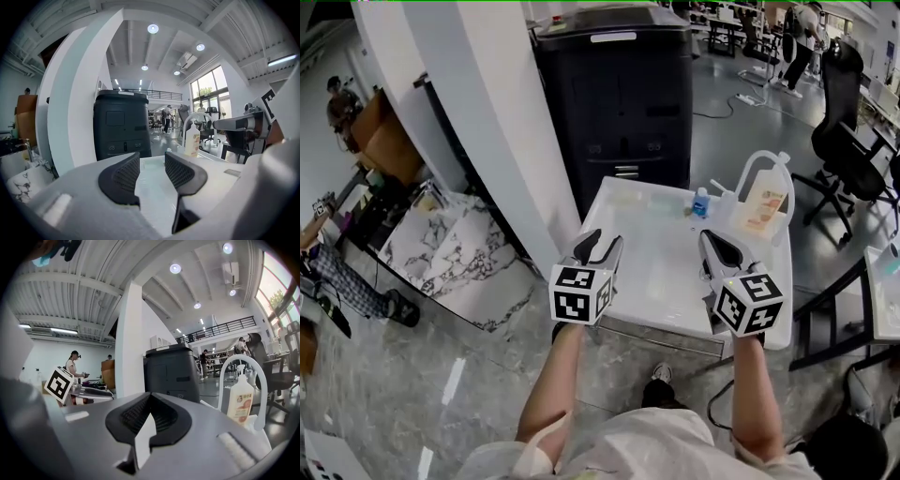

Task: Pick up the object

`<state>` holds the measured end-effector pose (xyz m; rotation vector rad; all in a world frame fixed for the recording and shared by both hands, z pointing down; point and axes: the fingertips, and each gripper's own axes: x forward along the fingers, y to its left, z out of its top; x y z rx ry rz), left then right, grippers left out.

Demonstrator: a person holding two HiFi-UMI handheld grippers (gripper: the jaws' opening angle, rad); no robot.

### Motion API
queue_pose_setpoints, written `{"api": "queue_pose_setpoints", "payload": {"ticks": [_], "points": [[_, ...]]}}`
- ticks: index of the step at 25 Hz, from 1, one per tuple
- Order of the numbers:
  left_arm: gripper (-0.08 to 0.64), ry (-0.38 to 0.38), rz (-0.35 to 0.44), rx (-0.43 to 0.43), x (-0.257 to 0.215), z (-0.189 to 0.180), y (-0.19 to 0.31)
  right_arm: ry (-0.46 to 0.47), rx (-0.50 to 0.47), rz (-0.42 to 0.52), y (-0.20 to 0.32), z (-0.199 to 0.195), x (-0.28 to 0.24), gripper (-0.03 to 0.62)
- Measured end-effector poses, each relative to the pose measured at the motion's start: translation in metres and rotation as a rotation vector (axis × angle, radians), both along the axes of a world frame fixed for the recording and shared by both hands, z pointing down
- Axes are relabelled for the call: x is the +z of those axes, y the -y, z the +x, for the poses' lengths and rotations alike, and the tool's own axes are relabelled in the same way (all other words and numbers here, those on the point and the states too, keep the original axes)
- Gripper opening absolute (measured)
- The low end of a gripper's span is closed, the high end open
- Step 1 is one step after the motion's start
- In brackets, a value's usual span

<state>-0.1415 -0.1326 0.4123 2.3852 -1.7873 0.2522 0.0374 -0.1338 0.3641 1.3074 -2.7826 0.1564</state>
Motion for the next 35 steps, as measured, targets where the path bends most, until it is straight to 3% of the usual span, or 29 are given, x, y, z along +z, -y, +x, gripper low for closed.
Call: {"api": "queue_pose_setpoints", "payload": {"ticks": [18, 35], "points": [[0.173, 0.017, -0.014, 0.014, -0.007, 0.046, 0.138, 0.025, 0.013, -0.016, 0.138, 0.041, -0.006, 0.003], [0.173, 0.044, -0.031, -0.002, -0.007, 0.067, 0.197, 0.051, -0.007, -0.04, 0.199, 0.062, 0.001, 0.003]]}}
